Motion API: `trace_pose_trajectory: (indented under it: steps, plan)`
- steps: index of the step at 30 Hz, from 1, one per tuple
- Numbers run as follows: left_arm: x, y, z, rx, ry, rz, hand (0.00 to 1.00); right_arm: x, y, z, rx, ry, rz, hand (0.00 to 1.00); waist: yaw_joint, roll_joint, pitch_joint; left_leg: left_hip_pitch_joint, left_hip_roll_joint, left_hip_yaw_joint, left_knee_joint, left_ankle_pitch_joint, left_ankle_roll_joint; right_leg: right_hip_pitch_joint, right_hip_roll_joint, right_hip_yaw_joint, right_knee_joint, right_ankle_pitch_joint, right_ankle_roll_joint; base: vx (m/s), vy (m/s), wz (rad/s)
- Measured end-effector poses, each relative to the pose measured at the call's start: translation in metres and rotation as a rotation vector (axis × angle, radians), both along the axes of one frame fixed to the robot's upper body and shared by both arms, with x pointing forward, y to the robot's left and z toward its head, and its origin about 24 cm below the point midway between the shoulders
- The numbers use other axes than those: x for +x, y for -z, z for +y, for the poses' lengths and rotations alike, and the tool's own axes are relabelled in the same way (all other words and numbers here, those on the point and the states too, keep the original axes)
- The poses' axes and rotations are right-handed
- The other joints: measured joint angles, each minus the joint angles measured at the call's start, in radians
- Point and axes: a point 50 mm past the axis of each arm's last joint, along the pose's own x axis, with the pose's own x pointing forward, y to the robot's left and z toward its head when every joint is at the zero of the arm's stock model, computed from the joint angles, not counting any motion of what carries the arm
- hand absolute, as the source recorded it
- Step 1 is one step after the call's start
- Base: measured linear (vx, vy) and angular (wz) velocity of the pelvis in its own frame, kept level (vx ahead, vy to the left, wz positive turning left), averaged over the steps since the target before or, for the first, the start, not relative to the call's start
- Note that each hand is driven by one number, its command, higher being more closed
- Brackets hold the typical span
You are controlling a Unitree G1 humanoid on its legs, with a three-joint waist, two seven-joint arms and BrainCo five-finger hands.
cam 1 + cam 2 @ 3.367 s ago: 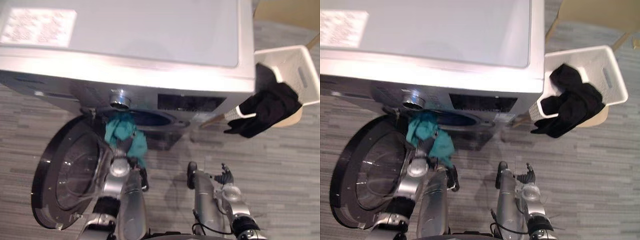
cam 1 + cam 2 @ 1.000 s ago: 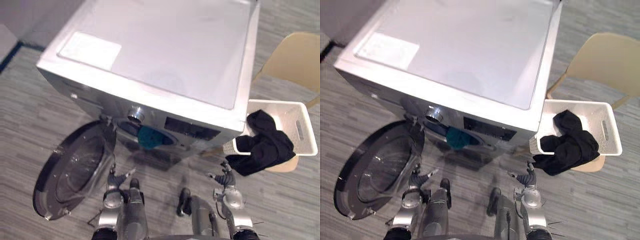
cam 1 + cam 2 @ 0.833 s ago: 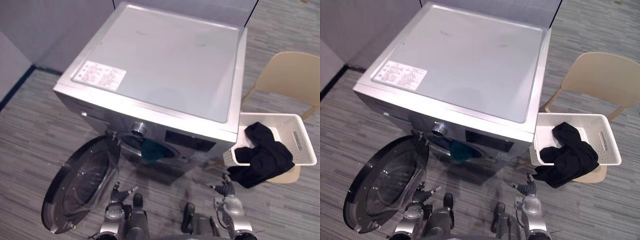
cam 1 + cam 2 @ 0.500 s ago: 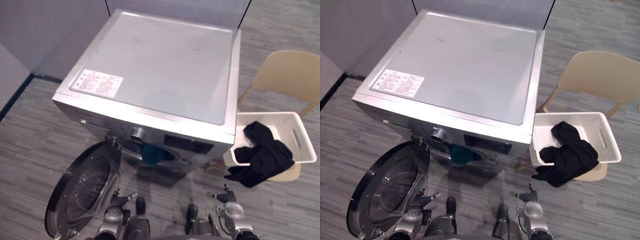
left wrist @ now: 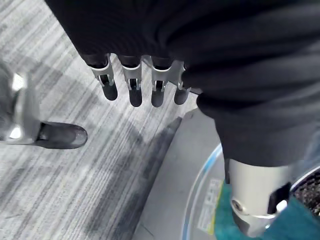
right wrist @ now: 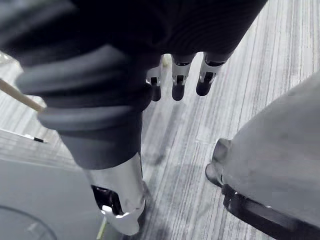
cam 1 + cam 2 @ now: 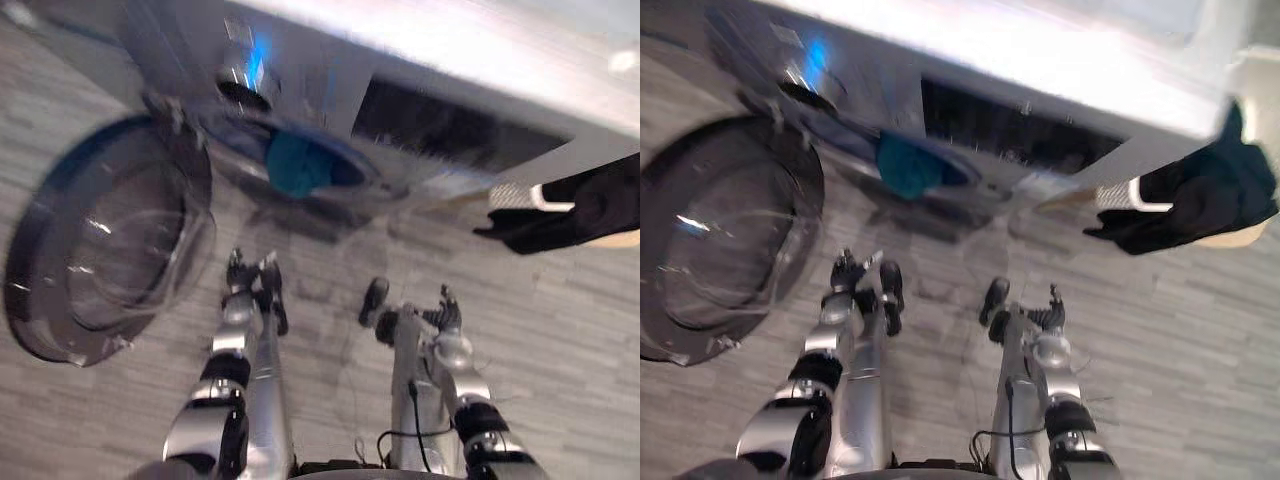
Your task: Pick up the laundry basket with both hands and put the clothes into the washing machine.
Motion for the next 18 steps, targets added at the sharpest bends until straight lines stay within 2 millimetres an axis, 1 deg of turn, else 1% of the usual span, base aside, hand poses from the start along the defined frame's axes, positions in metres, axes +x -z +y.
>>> trace_pose_trajectory:
  steps: [1,2,3,5,6,8,12,15,18]
  plan:
    - [0.005,-0.014,0.002,-0.011,-0.004,-0.039,0.0,0.002,-0.011,0.0,0.006,0.019,-0.052,0.0,-0.005,-0.007,0.005,-0.048,0.004,-0.005,0.038,-0.005,0.007,-0.048,0.0,0.005,0.038,-0.009,-0.006,-0.03,-0.024,-0.06]
    - [0.009,-0.029,0.005,-0.02,-0.007,-0.083,0.0,0.003,-0.02,-0.002,0.007,0.031,-0.102,0.0,-0.017,-0.008,0.006,-0.094,0.004,-0.016,0.075,-0.01,0.009,-0.089,-0.001,0.008,0.075,-0.019,-0.01,-0.03,-0.02,-0.05]
    - [0.01,-0.034,0.007,-0.03,-0.01,-0.102,0.0,0.004,-0.025,-0.003,0.005,0.04,-0.125,0.0,-0.017,-0.008,0.006,-0.117,0.006,-0.021,0.095,-0.012,0.008,-0.11,-0.001,0.009,0.093,-0.022,-0.013,-0.02,-0.012,-0.08]
    - [0.016,-0.06,0.007,-0.086,0.002,-0.192,0.0,0.003,-0.039,-0.008,0.004,0.065,-0.199,0.0,-0.018,-0.009,0.006,-0.189,0.021,-0.027,0.163,-0.036,0.009,-0.182,0.0,0.023,0.152,-0.039,-0.009,-0.03,0.008,-0.21]
    - [0.017,-0.064,0.008,-0.095,0.001,-0.208,0.0,0.003,-0.043,-0.009,0.003,0.069,-0.22,0.0,-0.019,-0.009,0.006,-0.203,0.022,-0.027,0.176,-0.042,0.009,-0.199,0.0,0.027,0.163,-0.042,-0.011,-0.03,0.017,-0.18]
    - [0.018,-0.079,0.012,-0.111,0.002,-0.257,0.0,0.002,-0.053,-0.01,-0.001,0.072,-0.274,0.0,-0.026,-0.009,0.006,-0.246,0.032,-0.029,0.219,-0.06,0.01,-0.243,0.003,0.038,0.198,-0.048,-0.011,-0.04,0.033,-0.16]
    - [0.018,-0.099,0.011,-0.095,0.036,-0.336,0.0,0.0,-0.059,-0.015,-0.021,0.078,-0.314,0.0,-0.036,-0.009,0.006,-0.272,0.04,-0.03,0.256,-0.073,0.011,-0.273,0.006,0.049,0.227,-0.053,-0.012,-0.02,0.035,-0.09]
    - [0.015,-0.113,0.008,-0.067,0.054,-0.401,0.0,-0.003,-0.059,-0.018,-0.038,0.078,-0.318,0.0,-0.044,-0.009,0.006,-0.277,0.039,-0.033,0.276,-0.082,0.008,-0.277,0.003,0.052,0.244,-0.06,-0.015,-0.02,0.039,-0.01]
    - [0.013,-0.12,0.005,-0.084,0.07,-0.44,0.0,-0.006,-0.057,-0.021,-0.044,0.076,-0.313,0.0,-0.044,-0.011,0.004,-0.277,0.039,-0.038,0.291,-0.088,0.01,-0.277,0.001,0.055,0.258,-0.066,-0.016,-0.01,0.036,0.0]
